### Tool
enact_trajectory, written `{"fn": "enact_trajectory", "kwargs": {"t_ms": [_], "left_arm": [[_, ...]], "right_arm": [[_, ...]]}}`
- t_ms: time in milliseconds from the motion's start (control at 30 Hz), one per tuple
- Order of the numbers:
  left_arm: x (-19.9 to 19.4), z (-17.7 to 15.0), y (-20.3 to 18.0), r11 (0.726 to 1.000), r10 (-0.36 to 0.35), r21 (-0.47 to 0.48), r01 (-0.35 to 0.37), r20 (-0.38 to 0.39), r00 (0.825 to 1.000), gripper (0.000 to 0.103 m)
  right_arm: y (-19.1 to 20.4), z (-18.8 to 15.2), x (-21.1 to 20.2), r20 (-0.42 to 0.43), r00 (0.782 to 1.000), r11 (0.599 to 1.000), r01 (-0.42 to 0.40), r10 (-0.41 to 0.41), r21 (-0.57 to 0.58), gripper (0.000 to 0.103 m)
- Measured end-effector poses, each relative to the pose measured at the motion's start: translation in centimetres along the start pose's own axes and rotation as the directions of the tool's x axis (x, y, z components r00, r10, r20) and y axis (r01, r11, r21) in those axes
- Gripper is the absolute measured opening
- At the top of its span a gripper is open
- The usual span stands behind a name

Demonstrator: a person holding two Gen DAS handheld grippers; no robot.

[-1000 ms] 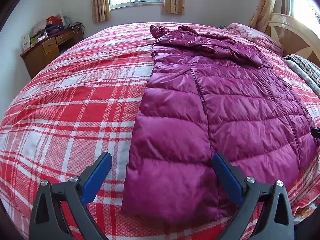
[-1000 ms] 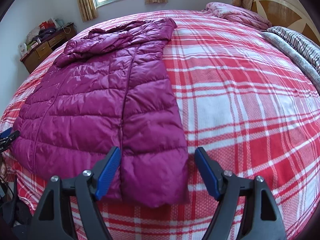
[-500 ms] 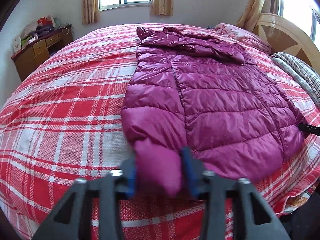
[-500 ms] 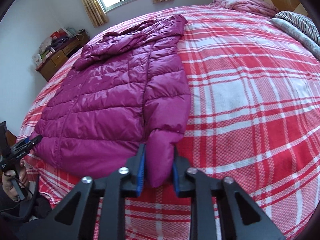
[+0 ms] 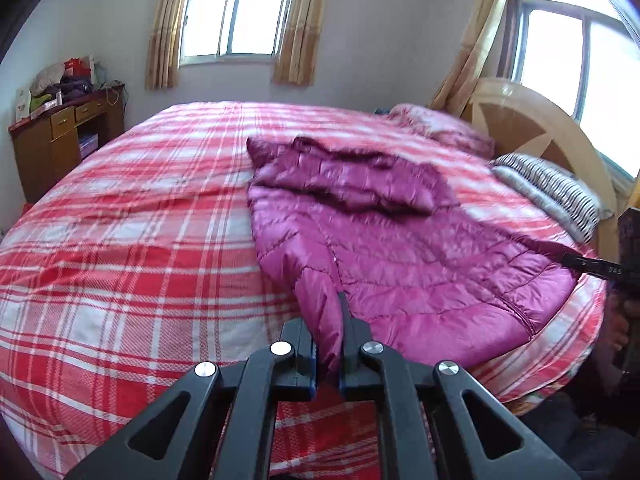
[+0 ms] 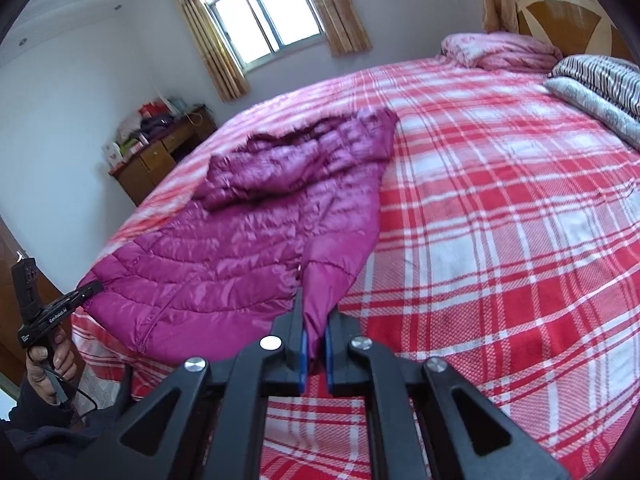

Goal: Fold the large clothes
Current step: 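Lift the hem with both tools, fold it toward the collar, and open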

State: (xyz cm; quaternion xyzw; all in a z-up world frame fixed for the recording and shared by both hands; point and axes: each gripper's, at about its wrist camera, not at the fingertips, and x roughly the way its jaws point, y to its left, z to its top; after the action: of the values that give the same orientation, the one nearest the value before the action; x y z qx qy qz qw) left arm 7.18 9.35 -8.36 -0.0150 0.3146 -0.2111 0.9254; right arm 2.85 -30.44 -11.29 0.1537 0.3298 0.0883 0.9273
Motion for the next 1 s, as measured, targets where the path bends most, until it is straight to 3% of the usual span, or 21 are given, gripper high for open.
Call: {"fn": "enact_trajectory", "kwargs": {"t_ms": [267, 433, 767, 1000], "left_arm": [[-8.8, 2.6, -2.5, 0.989, -0.1, 0.128, 0.079, 0.165, 0.981, 0.006], [-10.2, 4.4, -2.0, 0.985, -0.149, 0.112, 0.129, 0.19, 0.97, 0.006], [2.9, 11.8, 1.8, 0.999, -0.011, 0.046, 0.006, 0.105, 0.994, 0.006], [12.0, 13.6, 3.7, 0.998, 0.038, 0.058, -0.039, 0.023, 0.999, 0.01]], "right_arm": [[1.9, 2.3, -8.1, 0.17, 0.982, 0.997, -0.073, 0.077, -0.026, 0.008], [2.7, 3.5, -9.6, 0.222, 0.97, 0.995, -0.088, 0.095, -0.042, 0.008], [2.2, 11.1, -1.1, 0.238, 0.971, 1.0, 0.026, -0.027, 0.009, 0.008], [-0.5, 14.6, 6.8, 0.169, 0.978, 0.993, 0.117, -0.12, 0.025, 0.008]]}}
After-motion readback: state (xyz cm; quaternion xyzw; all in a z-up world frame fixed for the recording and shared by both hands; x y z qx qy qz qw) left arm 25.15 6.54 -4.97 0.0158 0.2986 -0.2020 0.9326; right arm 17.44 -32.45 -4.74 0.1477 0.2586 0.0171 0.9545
